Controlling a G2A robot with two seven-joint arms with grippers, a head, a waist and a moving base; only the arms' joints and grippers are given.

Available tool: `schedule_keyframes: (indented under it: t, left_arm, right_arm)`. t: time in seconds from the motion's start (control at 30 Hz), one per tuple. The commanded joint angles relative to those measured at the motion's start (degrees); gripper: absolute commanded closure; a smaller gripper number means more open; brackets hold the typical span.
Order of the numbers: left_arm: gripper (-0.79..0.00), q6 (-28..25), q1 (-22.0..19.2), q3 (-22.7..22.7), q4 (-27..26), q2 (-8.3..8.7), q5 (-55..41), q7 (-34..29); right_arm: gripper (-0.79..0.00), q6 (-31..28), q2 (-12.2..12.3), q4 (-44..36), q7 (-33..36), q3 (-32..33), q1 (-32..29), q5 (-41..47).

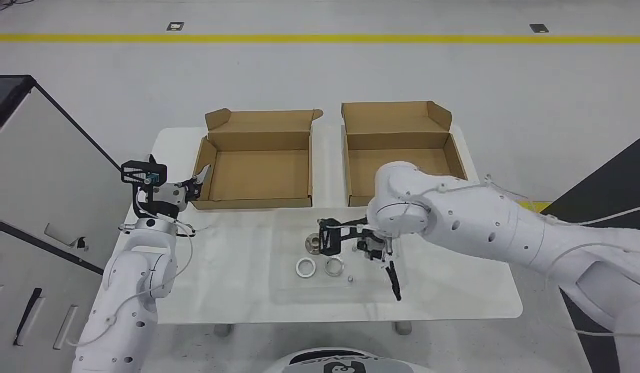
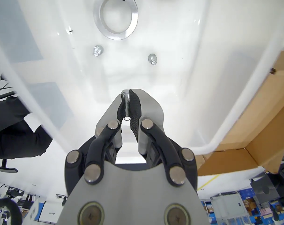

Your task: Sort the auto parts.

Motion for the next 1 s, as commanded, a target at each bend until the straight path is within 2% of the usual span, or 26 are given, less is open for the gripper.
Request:
schedule_keyframes:
  t: [0.0, 0.27, 0.37, 0.43, 0.57, 0.73, 0.77, 0.97]
  left_arm:
    - [-0.785, 0.00, 0.00, 0.00, 0.00, 0.00, 0.00, 0.00]
    - [-0.785, 0.00, 0.00, 0.00, 0.00, 0.00, 0.00, 0.00]
    - [-0.785, 0.00, 0.00, 0.00, 0.00, 0.00, 0.00, 0.00]
    - [-0.785, 0.00, 0.00, 0.00, 0.00, 0.00, 0.00, 0.00]
    - [-0.785, 0.00, 0.00, 0.00, 0.00, 0.00, 0.00, 0.00]
    - [-0.785, 0.00, 0.00, 0.00, 0.00, 0.00, 0.00, 0.00]
    - [-0.785, 0.00, 0.00, 0.00, 0.00, 0.00, 0.00, 0.00]
    - [-0.785, 0.00, 0.00, 0.00, 0.00, 0.00, 0.00, 0.00]
  right_arm:
    - [0.000, 0.35, 1.27, -2.40, 0.35, 0.00, 2.79, 3.06]
    - [0.000, -3.03, 6.25, -6.06, -3.03, 0.11, 11.99, 13.07]
    - [0.000, -6.08, 8.34, -5.62, -6.08, 0.48, 14.40, 16.97]
    - [0.000, -10.25, 10.11, -3.48, -10.26, 0.98, 15.24, 20.87]
    - [0.000, -19.83, 12.96, 0.37, -19.83, 0.76, 15.18, 25.84]
    - [0.000, -36.25, 16.58, 5.80, -36.25, 0.00, 12.79, 26.50]
    - [0.000, -37.66, 17.04, 5.94, -37.77, 0.03, 12.23, 27.13]
    - [0.000, -37.66, 18.88, 2.84, -42.07, 4.08, 8.81, 31.42]
